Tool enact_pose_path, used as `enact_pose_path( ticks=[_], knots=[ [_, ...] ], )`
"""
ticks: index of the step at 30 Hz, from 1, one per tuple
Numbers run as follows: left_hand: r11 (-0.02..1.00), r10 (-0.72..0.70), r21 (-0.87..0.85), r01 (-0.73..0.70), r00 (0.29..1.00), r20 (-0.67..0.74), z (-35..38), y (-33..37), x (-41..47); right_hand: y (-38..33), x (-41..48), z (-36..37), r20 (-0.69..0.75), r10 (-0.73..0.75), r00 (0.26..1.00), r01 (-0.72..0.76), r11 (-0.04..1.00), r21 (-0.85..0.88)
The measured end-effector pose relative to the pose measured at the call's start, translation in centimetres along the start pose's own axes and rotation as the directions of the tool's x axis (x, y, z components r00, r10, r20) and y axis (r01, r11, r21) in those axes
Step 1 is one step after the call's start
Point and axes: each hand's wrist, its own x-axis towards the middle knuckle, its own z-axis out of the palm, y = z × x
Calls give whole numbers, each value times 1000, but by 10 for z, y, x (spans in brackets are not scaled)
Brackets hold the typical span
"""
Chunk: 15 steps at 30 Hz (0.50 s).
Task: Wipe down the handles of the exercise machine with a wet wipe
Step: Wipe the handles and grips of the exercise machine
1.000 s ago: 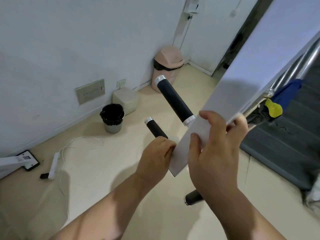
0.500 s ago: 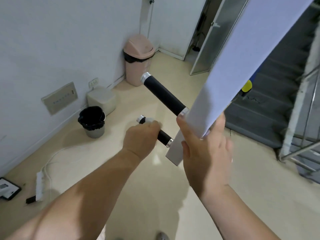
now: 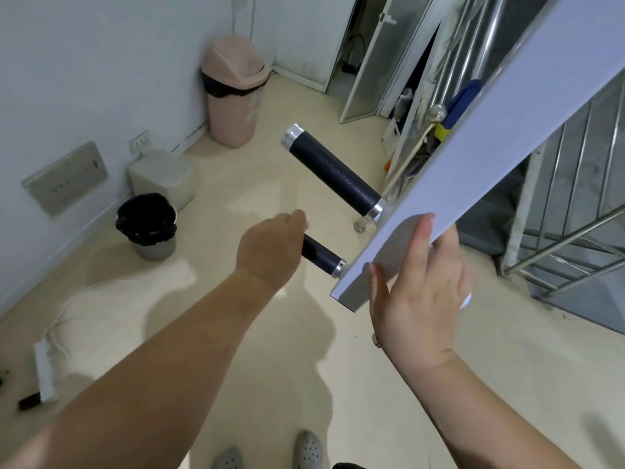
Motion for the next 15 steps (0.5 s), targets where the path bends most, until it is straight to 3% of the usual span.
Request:
enact_pose_path(
  ticks=[2,4,6,7,9,11,13,15],
  knots=[
    [987,-140,-81,136,989,-45,-1,-8,7,0,0,1,-15,9,1000,-9,1000,-10],
    [997,-41,-70,41,999,-5,5,11,-6,-3,-1,2,-24,12,1000,-12,1000,-20],
    [987,125,-127,-102,973,195,7,37,-24,-6,-1,3,-29,14,999,-15,1000,-27],
    [974,153,-202,-105,959,239,9,42,-29,-6,-1,4,-30,10,999,-11,999,-31],
    [971,63,-238,-25,986,152,11,33,-26,-4,-2,3,-26,-10,1000,9,999,-38],
    [995,31,-90,-33,999,-22,11,7,-9,-1,-1,2,-9,-22,1000,22,999,-41],
    [997,-57,-52,56,998,-5,3,-18,3,1,-1,2,8,-11,1000,11,999,-49],
    [998,-48,-47,47,999,-4,3,-12,2,0,-2,3,10,2,1000,-1,998,-60]
  ],
)
